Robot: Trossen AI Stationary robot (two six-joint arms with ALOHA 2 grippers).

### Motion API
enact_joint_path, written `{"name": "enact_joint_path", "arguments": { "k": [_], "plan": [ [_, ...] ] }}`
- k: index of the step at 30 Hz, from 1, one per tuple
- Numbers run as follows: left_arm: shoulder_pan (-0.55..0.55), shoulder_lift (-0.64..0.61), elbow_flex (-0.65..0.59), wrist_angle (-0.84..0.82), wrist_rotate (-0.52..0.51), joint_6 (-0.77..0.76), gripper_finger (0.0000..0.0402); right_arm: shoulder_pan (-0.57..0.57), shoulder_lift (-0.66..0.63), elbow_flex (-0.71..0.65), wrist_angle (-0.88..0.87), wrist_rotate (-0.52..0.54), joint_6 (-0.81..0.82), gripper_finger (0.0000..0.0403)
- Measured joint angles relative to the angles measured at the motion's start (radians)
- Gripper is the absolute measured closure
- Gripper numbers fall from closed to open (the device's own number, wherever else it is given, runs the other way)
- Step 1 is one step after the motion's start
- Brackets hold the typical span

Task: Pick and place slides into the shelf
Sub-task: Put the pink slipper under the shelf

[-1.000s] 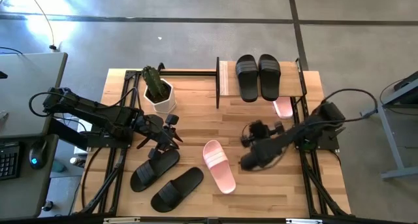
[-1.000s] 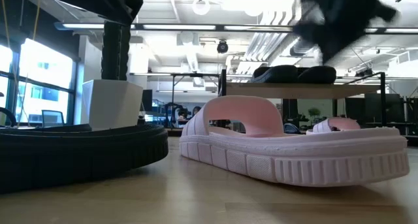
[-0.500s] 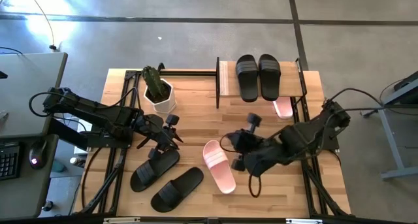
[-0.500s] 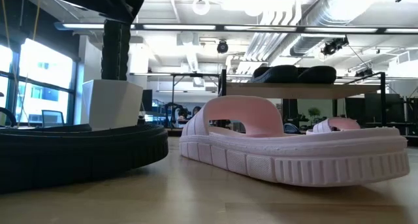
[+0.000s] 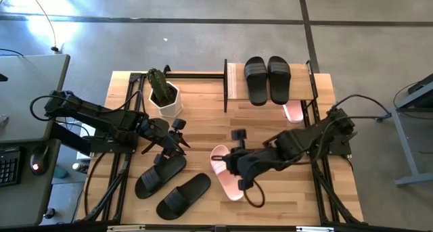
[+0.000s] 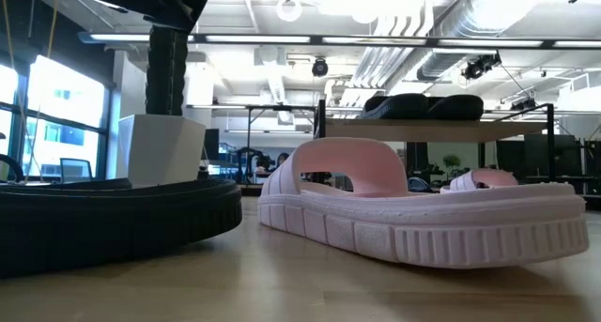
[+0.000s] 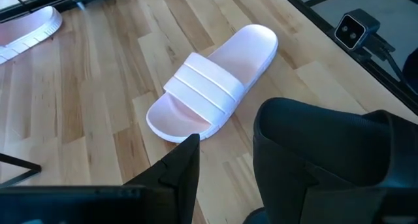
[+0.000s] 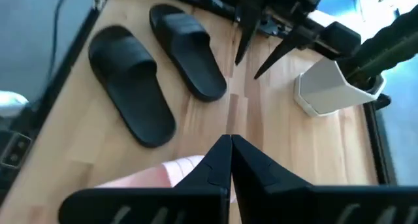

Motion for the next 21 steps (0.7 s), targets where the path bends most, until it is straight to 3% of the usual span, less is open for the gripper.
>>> {"name": "enact_joint_path", "arguments": {
  "k": [3, 6, 12, 15, 21],
  "plan": [
    [0.0, 0.0, 0.0, 0.001, 0.018, 0.001, 0.0273, 0.001, 0.037, 0.0, -0.009, 0.037, -0.054, 0.0392],
    [0.0, 0.0, 0.0, 0.021, 0.099, 0.012, 0.0273, 0.001, 0.075, 0.0, -0.054, 0.062, -0.077, 0.037],
    [-0.057, 0.0, 0.0, 0.178, 0.242, 0.026, 0.0273, 0.001, 0.153, 0.0, -0.107, 0.145, -0.086, 0.0311],
    [-0.132, 0.0, 0.0, 0.206, 0.21, 0.023, 0.0283, 0.001, 0.184, 0.0, -0.117, 0.177, -0.048, 0.0292],
    [-0.278, 0.0, 0.0, 0.095, 0.025, -0.032, 0.0317, 0.001, 0.258, 0.0, -0.164, 0.153, 0.034, 0.0284]
  ]
}}
